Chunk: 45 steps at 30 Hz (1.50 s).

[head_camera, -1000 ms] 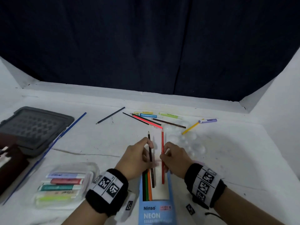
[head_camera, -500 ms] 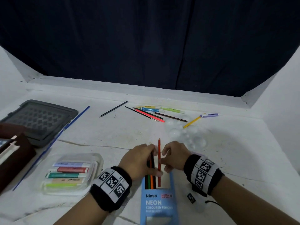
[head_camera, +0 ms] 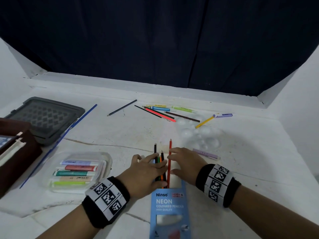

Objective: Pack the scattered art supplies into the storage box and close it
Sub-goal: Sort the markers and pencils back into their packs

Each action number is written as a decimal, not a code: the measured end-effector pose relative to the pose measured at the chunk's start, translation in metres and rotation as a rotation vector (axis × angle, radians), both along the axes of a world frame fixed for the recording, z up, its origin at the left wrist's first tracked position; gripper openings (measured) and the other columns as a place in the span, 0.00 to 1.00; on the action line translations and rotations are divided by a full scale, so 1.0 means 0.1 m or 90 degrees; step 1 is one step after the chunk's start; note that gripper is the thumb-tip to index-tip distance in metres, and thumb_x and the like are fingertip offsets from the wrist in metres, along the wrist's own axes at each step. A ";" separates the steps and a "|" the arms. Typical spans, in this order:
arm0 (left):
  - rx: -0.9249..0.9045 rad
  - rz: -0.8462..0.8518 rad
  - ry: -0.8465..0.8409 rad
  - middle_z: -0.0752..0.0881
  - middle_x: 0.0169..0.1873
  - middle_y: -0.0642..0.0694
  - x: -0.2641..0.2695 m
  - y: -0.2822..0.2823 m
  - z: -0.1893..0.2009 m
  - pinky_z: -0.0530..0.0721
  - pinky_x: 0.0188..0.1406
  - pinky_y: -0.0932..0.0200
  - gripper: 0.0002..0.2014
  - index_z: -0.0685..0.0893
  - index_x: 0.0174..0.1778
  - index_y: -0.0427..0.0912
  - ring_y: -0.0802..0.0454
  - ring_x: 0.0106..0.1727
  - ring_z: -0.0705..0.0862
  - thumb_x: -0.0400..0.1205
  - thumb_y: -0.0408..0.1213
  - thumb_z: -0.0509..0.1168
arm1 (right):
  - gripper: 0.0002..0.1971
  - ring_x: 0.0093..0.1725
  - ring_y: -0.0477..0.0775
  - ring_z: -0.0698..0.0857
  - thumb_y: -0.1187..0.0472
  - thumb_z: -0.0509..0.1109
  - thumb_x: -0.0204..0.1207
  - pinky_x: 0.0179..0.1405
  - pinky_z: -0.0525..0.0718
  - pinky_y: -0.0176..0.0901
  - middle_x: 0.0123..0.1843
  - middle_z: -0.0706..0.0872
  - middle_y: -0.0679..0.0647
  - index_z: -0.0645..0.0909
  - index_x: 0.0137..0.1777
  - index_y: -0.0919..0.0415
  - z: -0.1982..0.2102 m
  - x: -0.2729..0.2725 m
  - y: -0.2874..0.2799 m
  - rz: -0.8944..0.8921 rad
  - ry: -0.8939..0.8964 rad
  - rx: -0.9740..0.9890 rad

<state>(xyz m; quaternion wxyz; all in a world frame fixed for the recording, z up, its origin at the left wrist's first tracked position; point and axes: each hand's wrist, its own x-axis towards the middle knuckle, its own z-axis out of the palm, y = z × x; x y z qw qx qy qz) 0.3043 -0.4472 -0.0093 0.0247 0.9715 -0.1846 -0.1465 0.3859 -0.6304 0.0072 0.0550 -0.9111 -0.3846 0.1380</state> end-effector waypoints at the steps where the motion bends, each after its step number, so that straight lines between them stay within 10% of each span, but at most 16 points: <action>1: -0.015 -0.011 0.011 0.60 0.84 0.65 -0.03 0.01 0.01 0.54 0.71 0.41 0.30 0.67 0.81 0.58 0.54 0.88 0.46 0.86 0.65 0.45 | 0.26 0.80 0.54 0.65 0.50 0.67 0.81 0.78 0.64 0.48 0.83 0.65 0.52 0.71 0.78 0.53 0.00 -0.01 -0.01 0.008 -0.004 -0.013; 17: -0.060 0.035 -0.023 0.70 0.78 0.63 -0.04 0.12 0.03 0.53 0.64 0.53 0.26 0.75 0.76 0.58 0.64 0.79 0.63 0.81 0.56 0.67 | 0.17 0.65 0.57 0.80 0.64 0.63 0.83 0.65 0.76 0.50 0.66 0.83 0.55 0.78 0.71 0.57 0.02 -0.33 0.00 0.098 0.011 0.007; 21: -0.089 0.038 -0.008 0.80 0.67 0.63 0.05 0.11 0.08 0.63 0.66 0.51 0.21 0.83 0.68 0.58 0.59 0.71 0.74 0.79 0.54 0.71 | 0.16 0.60 0.57 0.82 0.63 0.60 0.83 0.60 0.78 0.49 0.62 0.85 0.55 0.79 0.69 0.55 0.04 -0.32 0.01 0.080 0.016 0.047; 26: -0.219 0.099 -0.033 0.91 0.50 0.57 0.24 0.13 0.23 0.83 0.53 0.57 0.15 0.86 0.60 0.57 0.60 0.49 0.87 0.81 0.56 0.69 | 0.08 0.39 0.40 0.84 0.64 0.69 0.77 0.39 0.75 0.24 0.44 0.90 0.48 0.87 0.52 0.55 0.06 -0.12 -0.07 -0.030 0.122 0.280; 30: -0.327 0.187 -0.148 0.90 0.41 0.56 0.57 0.08 0.40 0.86 0.44 0.56 0.08 0.86 0.55 0.57 0.61 0.41 0.86 0.82 0.51 0.67 | 0.05 0.34 0.40 0.85 0.61 0.70 0.74 0.37 0.81 0.31 0.34 0.85 0.41 0.84 0.42 0.50 0.14 0.25 -0.22 -0.144 0.044 0.353; 40: -0.159 0.293 -0.154 0.78 0.69 0.48 1.74 -0.05 0.27 0.75 0.66 0.45 0.17 0.77 0.71 0.52 0.44 0.70 0.76 0.86 0.42 0.58 | 0.18 0.69 0.58 0.73 0.60 0.58 0.82 0.64 0.78 0.52 0.69 0.75 0.52 0.74 0.71 0.53 0.04 1.44 -0.48 -0.239 -0.100 -0.008; 45: -0.029 0.263 -0.094 0.77 0.67 0.49 2.08 -0.03 0.15 0.69 0.70 0.41 0.16 0.75 0.70 0.51 0.45 0.72 0.75 0.85 0.42 0.56 | 0.15 0.67 0.58 0.75 0.64 0.58 0.80 0.61 0.74 0.52 0.64 0.72 0.54 0.76 0.62 0.50 -0.01 1.61 -0.40 -0.221 -0.104 -0.116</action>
